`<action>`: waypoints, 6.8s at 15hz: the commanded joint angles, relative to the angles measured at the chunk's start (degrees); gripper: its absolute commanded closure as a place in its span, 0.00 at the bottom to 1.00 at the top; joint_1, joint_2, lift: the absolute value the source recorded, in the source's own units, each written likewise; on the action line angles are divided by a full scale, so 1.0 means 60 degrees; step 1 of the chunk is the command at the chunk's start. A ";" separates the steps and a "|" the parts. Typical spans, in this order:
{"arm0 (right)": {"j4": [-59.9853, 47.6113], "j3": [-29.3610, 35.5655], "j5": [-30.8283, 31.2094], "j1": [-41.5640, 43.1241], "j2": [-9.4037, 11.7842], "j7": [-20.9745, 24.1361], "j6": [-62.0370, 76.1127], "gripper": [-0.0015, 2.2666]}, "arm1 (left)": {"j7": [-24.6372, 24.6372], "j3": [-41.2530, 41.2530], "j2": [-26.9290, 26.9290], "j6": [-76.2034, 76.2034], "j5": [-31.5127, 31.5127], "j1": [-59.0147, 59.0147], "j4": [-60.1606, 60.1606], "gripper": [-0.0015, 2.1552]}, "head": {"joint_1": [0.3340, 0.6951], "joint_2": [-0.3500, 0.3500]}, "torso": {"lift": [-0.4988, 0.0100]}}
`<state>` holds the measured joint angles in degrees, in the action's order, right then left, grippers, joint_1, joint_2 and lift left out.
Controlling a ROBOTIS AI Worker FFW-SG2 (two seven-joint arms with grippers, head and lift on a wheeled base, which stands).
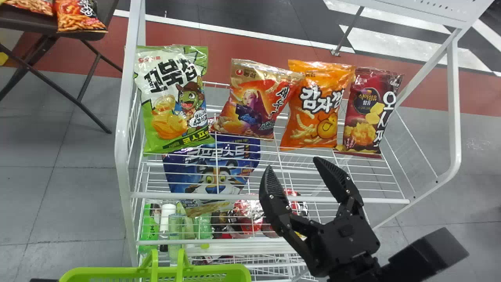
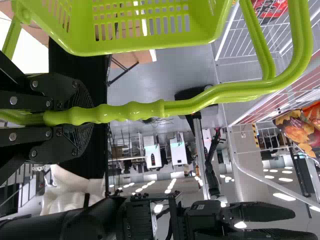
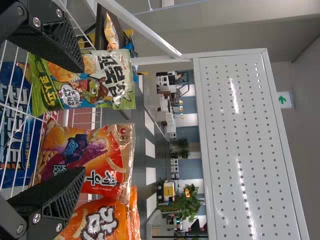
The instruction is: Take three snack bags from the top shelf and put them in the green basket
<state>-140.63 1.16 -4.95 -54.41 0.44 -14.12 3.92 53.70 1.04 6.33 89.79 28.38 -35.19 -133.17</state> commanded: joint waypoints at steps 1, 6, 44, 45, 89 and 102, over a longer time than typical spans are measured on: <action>0.0000 -0.0002 0.0048 0.0147 0.0000 0.0010 -0.0237 0.06 | 0.0001 -0.0027 0.0000 0.0041 -0.0014 0.0035 0.0061 0.73 | 1.00 0.00 | 0.92; 0.0733 -0.0661 0.0370 0.2212 0.0015 0.0010 -0.2581 0.06 | 0.0074 -0.0145 0.0073 0.0041 -0.0087 0.0093 0.0178 0.73 | 1.00 0.00 | 0.92; -0.2812 0.0496 0.0985 0.1480 0.0029 -0.0942 -0.9641 0.99 | 0.0147 -0.0027 -0.0014 0.0041 -0.0014 0.1382 0.1233 0.72 | 1.00 0.02 | 0.92; -0.2929 0.0979 0.0458 0.1070 0.0015 -0.1074 -0.9670 0.99 | 0.0089 -0.0042 -0.0029 0.0041 -0.0014 0.1382 0.1248 0.72 | 1.00 0.00 | 0.92; 0.1348 0.0642 0.0063 0.4175 -0.0082 0.0039 -0.3723 0.04 | -0.0497 -0.0775 0.0059 0.0041 -0.0087 0.1543 0.1160 0.72 | 1.00 0.00 | 0.92; 0.6021 -0.0456 0.0678 0.8160 -0.0082 0.0420 -0.4280 0.88 | -0.0234 -0.0335 0.0117 0.0041 -0.0087 0.1456 0.1233 0.72 | 1.00 0.10 | 0.92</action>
<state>-104.46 -1.09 -0.87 -5.37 0.00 -11.69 -20.50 52.18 -1.51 7.03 89.79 27.81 -26.10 -125.78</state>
